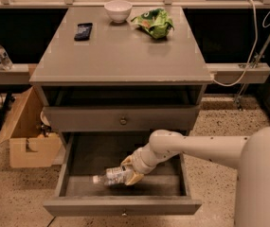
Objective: Pick blue plastic bottle from middle drawer and place on counter
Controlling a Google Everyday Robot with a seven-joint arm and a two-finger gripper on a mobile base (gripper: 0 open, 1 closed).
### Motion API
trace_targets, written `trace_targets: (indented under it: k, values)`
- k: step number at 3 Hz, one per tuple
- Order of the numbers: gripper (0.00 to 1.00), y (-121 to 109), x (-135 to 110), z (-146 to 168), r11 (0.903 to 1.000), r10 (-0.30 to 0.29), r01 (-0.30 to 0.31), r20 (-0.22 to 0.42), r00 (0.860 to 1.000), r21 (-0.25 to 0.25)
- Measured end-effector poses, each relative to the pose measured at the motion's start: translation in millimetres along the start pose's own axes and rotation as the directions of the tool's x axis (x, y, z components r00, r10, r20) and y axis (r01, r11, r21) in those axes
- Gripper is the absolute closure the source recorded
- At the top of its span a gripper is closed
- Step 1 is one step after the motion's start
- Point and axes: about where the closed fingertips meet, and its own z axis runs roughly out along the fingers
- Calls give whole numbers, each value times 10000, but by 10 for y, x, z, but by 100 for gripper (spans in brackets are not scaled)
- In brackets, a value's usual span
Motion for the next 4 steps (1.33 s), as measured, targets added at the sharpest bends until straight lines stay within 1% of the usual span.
trace_targets:
  k: [1, 2, 3, 4]
  values:
    - [100, -5, 155, -682, 9973, 248, -249, 19, 9997, 695]
    - [100, 31, 291, -1296, 9902, 601, -572, -195, 9980, 1278]
    - [100, 30, 291, -1297, 9901, 600, -571, -191, 9980, 1279]
    - [100, 8, 273, -1365, 9891, 511, -510, 26, 9987, 1384]
